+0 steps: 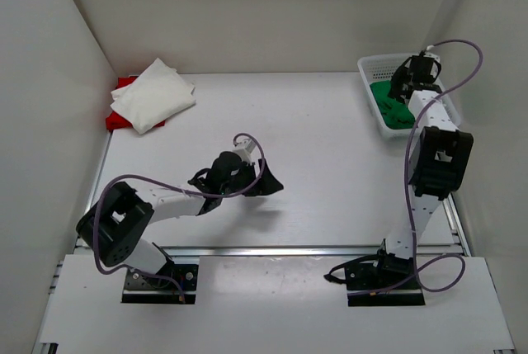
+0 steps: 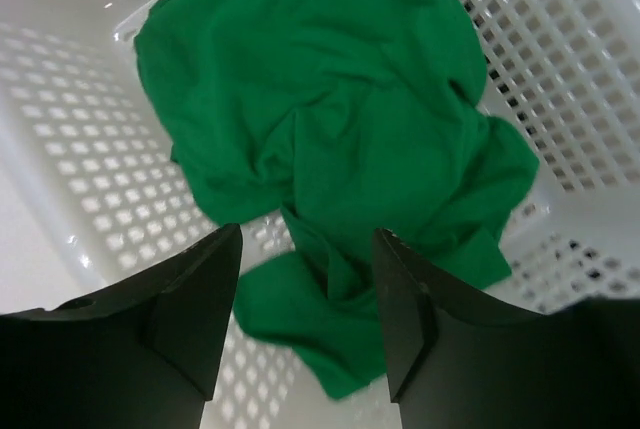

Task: Fold and stack the t-shirts
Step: Grab crumpled tshirt from bin with the right arm

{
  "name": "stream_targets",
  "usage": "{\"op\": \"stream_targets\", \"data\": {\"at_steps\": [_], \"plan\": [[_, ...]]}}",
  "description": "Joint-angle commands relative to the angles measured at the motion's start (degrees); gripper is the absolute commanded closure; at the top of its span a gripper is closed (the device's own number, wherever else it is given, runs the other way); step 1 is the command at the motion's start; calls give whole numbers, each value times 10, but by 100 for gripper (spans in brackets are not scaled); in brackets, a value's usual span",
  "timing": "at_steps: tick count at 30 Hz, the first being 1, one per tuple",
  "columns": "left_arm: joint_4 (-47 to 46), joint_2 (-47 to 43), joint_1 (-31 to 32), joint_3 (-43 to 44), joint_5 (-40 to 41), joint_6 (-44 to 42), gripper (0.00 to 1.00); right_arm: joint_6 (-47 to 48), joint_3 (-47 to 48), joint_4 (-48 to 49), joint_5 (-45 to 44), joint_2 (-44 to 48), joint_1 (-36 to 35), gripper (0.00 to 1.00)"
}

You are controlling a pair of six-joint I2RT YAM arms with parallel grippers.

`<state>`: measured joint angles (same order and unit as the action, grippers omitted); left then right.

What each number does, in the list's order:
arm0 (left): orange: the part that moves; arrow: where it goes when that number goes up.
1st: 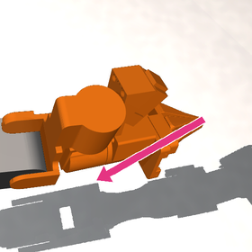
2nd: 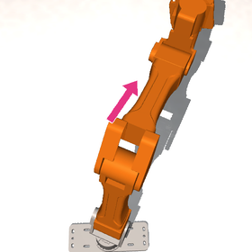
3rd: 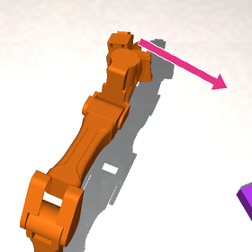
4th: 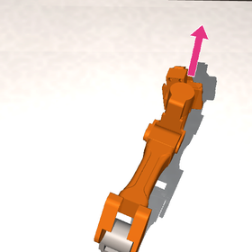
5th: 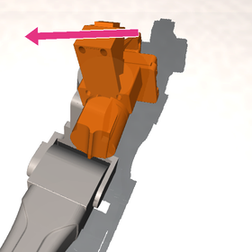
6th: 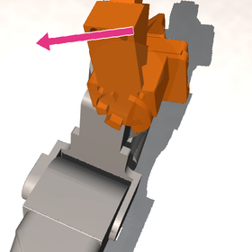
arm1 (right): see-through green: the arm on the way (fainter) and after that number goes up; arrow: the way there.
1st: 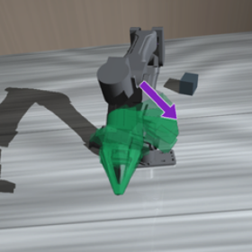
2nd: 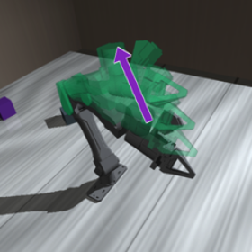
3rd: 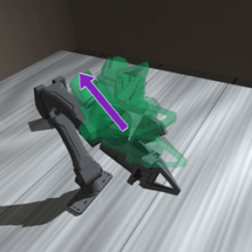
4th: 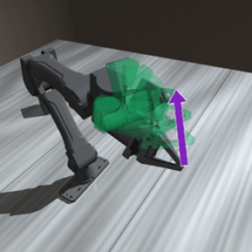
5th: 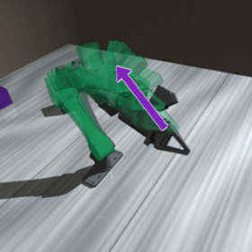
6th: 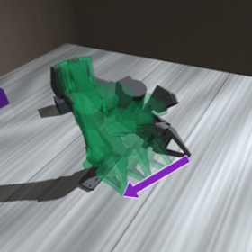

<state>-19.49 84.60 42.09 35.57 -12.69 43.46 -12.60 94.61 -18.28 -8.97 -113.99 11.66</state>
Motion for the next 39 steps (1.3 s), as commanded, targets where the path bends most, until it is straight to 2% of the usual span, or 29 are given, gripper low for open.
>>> {"op": "stream_targets", "data": {"at_steps": [1,4,6,7,9,11,13,14,17,23,29,32,34,35,37,39], "plan": [[-35,-51,0,-53,-39,-16,20,51,78,-55,-50,-62,-9,47],[-30,-89,5,-95,-20,-25,22,56,162,-91,-25,-130,-11,45],[-35,-102,2,-123,-16,-24,22,51,274,-152,-5,-208,-14,42],[-36,-103,-2,-124,-19,-26,21,50,304,-170,-1,-231,-13,43],[-38,-101,-10,-129,-23,-24,21,35,430,-239,11,-305,-10,44],[-32,-101,-17,-125,-30,-34,21,28,461,-253,20,-333,-14,61],[-27,-95,-20,-118,-26,-34,21,15,444,-234,21,-320,-11,93],[-30,-89,-17,-117,-29,-33,21,8,449,-239,13,-312,-12,99],[-28,-80,-14,-106,-27,-29,21,13,490,-252,-4,-287,-16,100],[-22,-76,-31,-75,-46,-16,22,27,527,-263,1,-129,-31,100],[3,-108,-82,-47,-72,0,20,45,504,-250,110,62,-107,100],[7,-125,-117,-45,-95,12,20,57,404,-177,170,197,-183,100],[10,-151,-148,-49,-100,21,20,70,271,-76,170,286,-255,100],[11,-159,-160,-55,-102,27,20,78,240,-25,167,336,-277,100],[9,-196,-196,-68,-108,36,20,96,181,3,146,377,-359,100],[11,-227,-235,-82,-110,57,19,87,177,-1,167,388,-376,100]]}}
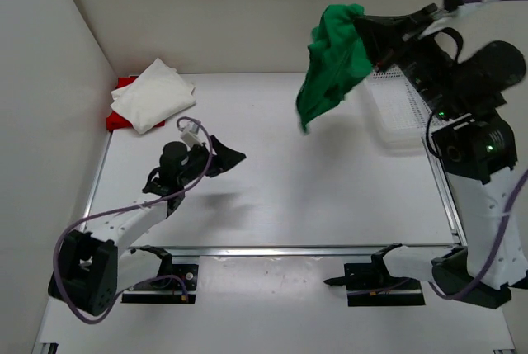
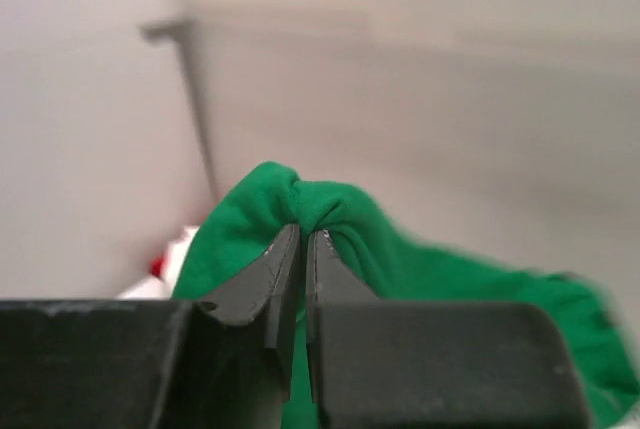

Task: Fold and stack the t-shirts
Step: Grab crumpled tshirt from bin with the right arm, then move the tshirt to the center of the board

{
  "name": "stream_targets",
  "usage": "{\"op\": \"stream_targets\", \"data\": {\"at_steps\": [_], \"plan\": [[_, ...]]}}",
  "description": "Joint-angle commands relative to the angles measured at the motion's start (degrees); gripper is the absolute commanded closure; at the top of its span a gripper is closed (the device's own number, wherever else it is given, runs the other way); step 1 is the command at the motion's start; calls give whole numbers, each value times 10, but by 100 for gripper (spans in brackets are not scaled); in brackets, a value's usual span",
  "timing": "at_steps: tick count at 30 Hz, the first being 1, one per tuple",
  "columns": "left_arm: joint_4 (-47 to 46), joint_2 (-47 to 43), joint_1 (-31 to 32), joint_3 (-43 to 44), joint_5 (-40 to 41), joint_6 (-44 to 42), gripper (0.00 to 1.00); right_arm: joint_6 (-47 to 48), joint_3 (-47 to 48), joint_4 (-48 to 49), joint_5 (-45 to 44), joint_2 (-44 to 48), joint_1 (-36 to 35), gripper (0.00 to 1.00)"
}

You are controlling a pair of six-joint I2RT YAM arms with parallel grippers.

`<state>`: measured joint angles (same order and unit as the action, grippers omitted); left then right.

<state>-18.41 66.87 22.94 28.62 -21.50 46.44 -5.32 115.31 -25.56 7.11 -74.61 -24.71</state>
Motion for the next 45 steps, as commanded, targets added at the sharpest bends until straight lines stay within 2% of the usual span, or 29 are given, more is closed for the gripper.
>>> {"op": "stream_targets", "data": {"at_steps": [1,2,3,5,6,8,9,11,12,14,15,17,20,22,25,29,32,35,37,40,42,45], "plan": [[7,-69,-73,-19,-25,30,19,-12,-40,73,59,-8,11,100],[13,-83,-95,-22,-27,31,20,-47,-48,88,94,-5,53,100],[17,-89,-104,-19,-31,32,20,-66,-75,100,148,-5,65,100],[40,-108,-133,-11,-22,23,18,-121,-140,152,198,-9,123,100],[46,-111,-142,-10,-18,20,18,-131,-202,169,224,-14,130,99],[52,-128,-141,-23,-8,18,17,-148,-315,242,214,-30,145,100],[54,-130,-141,-35,10,17,16,-160,-342,266,228,-44,156,100],[43,-130,-134,-51,23,19,16,-262,-423,369,319,-101,192,100],[49,-118,-126,-59,36,10,15,-305,-517,458,339,-118,199,100],[65,-92,-118,-59,52,-5,16,-346,-582,532,331,-143,210,100],[68,-76,-106,-66,51,-11,16,-352,-590,535,324,-168,218,100],[64,-66,-87,-78,74,-15,18,-341,-564,485,314,-195,233,100],[71,-63,-30,-74,141,-47,23,-288,-473,387,300,-231,228,100],[99,-45,35,-34,181,-78,24,-230,-411,303,257,-242,194,100],[153,0,95,20,213,-130,27,-204,-404,279,218,-229,165,99],[216,26,110,43,271,-160,34,-212,-455,312,214,-189,155,100],[213,-22,88,2,299,-157,30,-212,-485,318,207,-162,152,100],[227,-29,77,-9,298,-158,23,-212,-496,322,213,-155,159,100],[211,-18,82,-22,270,-152,20,-216,-501,325,224,-155,160,100],[162,-4,110,-31,244,-137,20,-201,-487,308,211,-164,154,100],[145,5,134,-30,254,-136,20,-184,-434,258,207,-201,150,100],[151,12,153,-14,265,-137,20,-139,-250,129,204,-349,138,100]]}}
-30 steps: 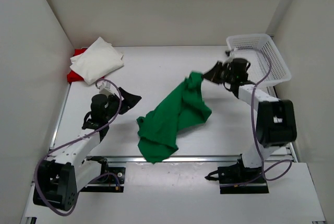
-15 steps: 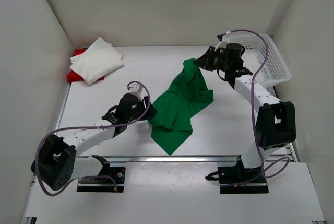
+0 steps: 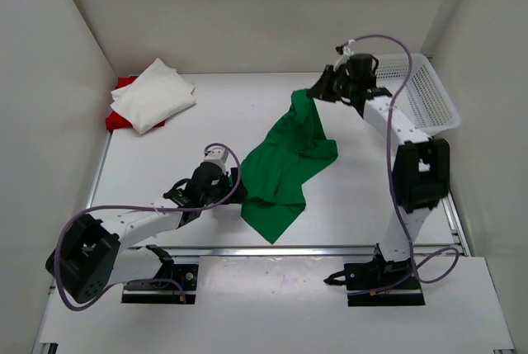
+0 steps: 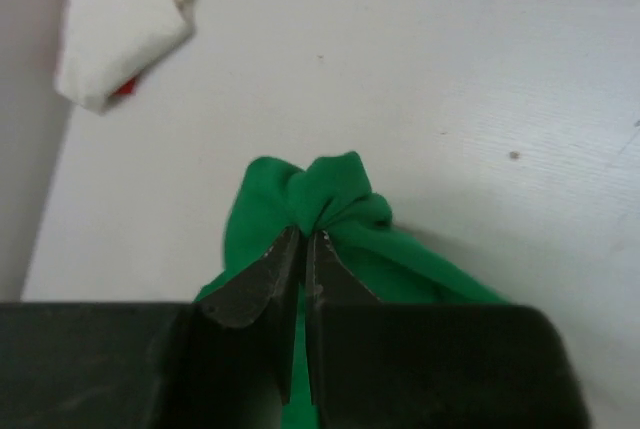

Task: Fold and stack the t-shirts
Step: Move the tshirt to the center of the board, then flatten out the tshirt

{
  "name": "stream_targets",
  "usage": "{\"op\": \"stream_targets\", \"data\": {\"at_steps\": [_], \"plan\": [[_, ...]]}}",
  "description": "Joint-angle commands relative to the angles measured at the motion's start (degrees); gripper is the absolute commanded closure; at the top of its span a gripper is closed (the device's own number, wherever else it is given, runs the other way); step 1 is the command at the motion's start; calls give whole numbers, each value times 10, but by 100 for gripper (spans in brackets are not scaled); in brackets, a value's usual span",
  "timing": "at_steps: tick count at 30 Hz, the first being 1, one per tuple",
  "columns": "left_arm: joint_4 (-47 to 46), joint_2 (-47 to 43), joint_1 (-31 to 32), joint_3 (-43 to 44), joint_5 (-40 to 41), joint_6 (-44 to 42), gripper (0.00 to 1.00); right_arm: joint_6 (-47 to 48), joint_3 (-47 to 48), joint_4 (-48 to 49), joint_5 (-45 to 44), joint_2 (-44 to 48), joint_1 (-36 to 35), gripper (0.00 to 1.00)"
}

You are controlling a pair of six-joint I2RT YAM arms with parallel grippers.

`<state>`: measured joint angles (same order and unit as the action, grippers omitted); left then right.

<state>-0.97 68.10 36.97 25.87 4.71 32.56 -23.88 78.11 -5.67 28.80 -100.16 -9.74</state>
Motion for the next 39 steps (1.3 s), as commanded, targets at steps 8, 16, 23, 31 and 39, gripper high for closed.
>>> {"op": "stream_targets", "data": {"at_steps": [8,16,23,31,39], "plan": [[8,6,34,66,28,-33,20,124,677,-365,-80,-300,-75,68],[23,88,107,156,50,-79,21,169,656,-549,-282,-263,-117,85],[23,163,140,211,67,-107,16,84,32,-157,-170,111,-44,81],[9,279,188,317,67,-208,13,-63,-428,69,-45,319,41,74],[93,439,216,493,86,-300,11,-92,-553,101,-28,395,29,70]]}}
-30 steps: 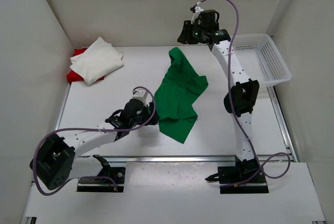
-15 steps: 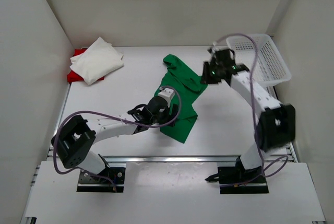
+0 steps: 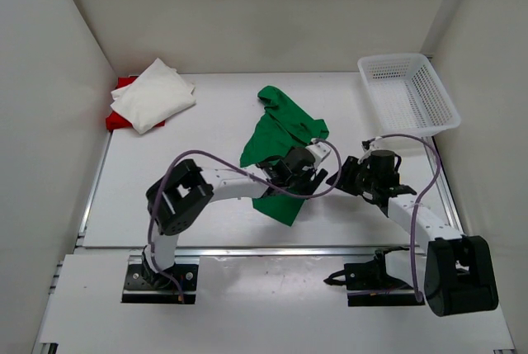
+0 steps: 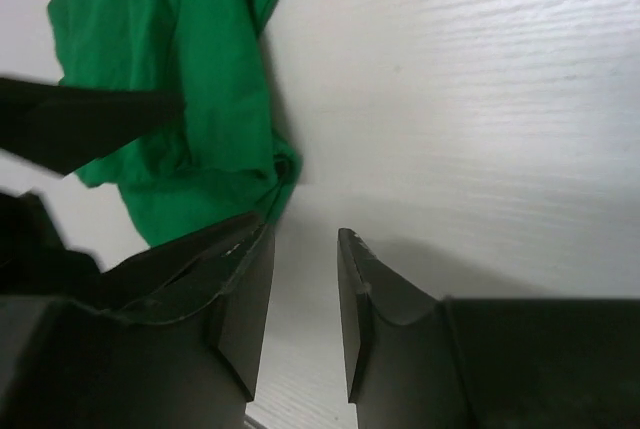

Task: Fold and stack the t-shirts
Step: Flatten out the tshirt

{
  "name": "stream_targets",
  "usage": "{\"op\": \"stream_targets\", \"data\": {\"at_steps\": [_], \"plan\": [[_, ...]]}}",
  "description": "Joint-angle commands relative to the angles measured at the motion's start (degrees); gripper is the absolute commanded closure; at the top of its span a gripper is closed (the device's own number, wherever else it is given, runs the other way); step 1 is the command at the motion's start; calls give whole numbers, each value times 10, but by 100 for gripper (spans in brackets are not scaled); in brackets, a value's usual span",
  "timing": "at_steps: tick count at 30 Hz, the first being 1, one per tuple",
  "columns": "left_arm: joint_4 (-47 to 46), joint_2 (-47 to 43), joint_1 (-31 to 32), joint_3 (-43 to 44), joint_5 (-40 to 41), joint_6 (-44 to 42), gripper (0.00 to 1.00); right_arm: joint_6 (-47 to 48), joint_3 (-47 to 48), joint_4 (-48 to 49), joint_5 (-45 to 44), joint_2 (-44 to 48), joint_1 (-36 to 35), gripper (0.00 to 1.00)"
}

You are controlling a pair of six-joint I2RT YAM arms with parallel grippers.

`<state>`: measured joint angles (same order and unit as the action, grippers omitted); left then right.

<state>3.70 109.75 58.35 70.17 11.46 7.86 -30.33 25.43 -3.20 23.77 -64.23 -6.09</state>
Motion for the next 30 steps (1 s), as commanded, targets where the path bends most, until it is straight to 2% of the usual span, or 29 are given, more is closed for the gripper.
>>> {"op": "stream_targets", "data": {"at_steps": [1,3,6,7,8,11,14,15,19,21,25,26,27,30], "plan": [[50,27,2,54,25,-60,11,-29,-33,76,21,44,-9,69],[57,47,-6,78,22,-62,13,-29,-48,66,12,67,-13,69],[65,59,-14,82,16,-65,28,-30,-67,52,-2,105,-7,69],[65,63,-14,87,20,-67,37,-31,-71,51,-2,113,-6,68],[62,65,-13,88,34,-65,53,-33,-79,48,-3,129,-3,68],[42,49,-20,80,26,-36,82,-32,-93,42,-6,147,1,67],[29,7,-39,80,-19,21,94,-23,-100,44,-2,135,-25,68],[18,-19,-51,81,-38,43,98,-22,-100,50,-13,119,-53,67],[-18,-107,-124,56,-150,139,100,-8,-54,69,-21,29,-140,59],[-29,-147,-162,31,-189,160,100,-6,-43,90,-22,-2,-165,56],[-30,-234,-254,-36,-232,185,100,-7,-28,131,-23,-51,-159,51],[-76,-305,-334,-113,-240,222,100,8,-5,144,-8,-96,-157,48],[-77,-306,-335,-114,-248,245,100,8,-5,145,-8,-96,-157,48],[-165,-363,-434,-204,-291,346,100,21,37,159,6,-164,-162,45]]}}
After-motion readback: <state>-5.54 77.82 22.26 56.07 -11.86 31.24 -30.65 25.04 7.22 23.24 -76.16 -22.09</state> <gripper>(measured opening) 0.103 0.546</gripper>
